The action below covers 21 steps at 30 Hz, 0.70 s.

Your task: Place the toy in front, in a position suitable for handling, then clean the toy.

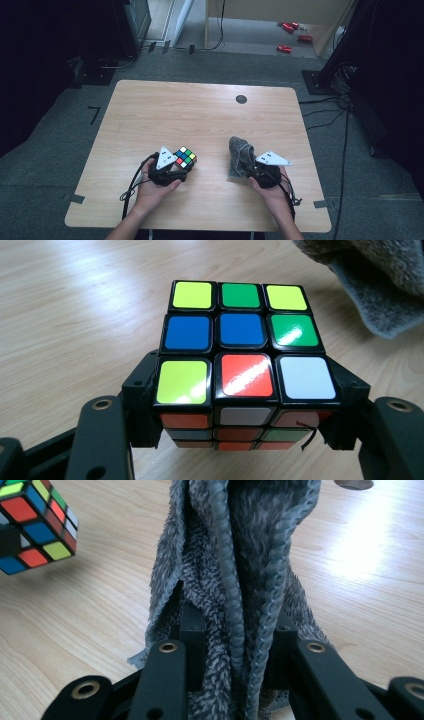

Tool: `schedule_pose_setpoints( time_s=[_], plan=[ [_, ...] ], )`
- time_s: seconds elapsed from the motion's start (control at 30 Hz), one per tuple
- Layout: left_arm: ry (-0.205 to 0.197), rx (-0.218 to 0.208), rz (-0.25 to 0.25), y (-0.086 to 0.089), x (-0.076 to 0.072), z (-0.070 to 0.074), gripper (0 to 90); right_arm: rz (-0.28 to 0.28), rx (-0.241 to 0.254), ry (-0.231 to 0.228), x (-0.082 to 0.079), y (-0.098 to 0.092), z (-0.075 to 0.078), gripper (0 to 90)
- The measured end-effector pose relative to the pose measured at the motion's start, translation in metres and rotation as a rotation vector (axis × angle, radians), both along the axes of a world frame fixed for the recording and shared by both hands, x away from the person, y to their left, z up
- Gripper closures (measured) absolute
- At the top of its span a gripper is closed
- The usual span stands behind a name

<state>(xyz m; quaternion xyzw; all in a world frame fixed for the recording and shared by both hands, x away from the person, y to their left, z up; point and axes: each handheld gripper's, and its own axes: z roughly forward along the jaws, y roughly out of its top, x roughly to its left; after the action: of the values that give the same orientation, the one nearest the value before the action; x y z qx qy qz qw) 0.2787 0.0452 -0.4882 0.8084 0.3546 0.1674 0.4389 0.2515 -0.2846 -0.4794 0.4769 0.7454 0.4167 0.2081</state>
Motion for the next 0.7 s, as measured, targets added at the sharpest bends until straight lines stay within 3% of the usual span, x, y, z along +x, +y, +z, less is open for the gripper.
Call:
schedule_pose_setpoints(
  time_s=[0.2, 0.6, 0.7],
  plan=[
    [0.001, 0.016, -0.075, -0.007, -0.004, -0.004, 35.2, 0.016, 0.008, -0.006, -0.003, 0.003, 0.003, 69.9],
    [-0.003, 0.011, -0.107, -0.018, -0.007, -0.001, 35.2, 0.045, 0.087, -0.037, -0.008, 0.01, 0.022, 70.1],
    [-0.001, 0.024, -0.119, -0.022, -0.008, 0.001, 35.1, 0.098, 0.101, -0.034, -0.01, 0.016, 0.027, 70.6]
  ],
)
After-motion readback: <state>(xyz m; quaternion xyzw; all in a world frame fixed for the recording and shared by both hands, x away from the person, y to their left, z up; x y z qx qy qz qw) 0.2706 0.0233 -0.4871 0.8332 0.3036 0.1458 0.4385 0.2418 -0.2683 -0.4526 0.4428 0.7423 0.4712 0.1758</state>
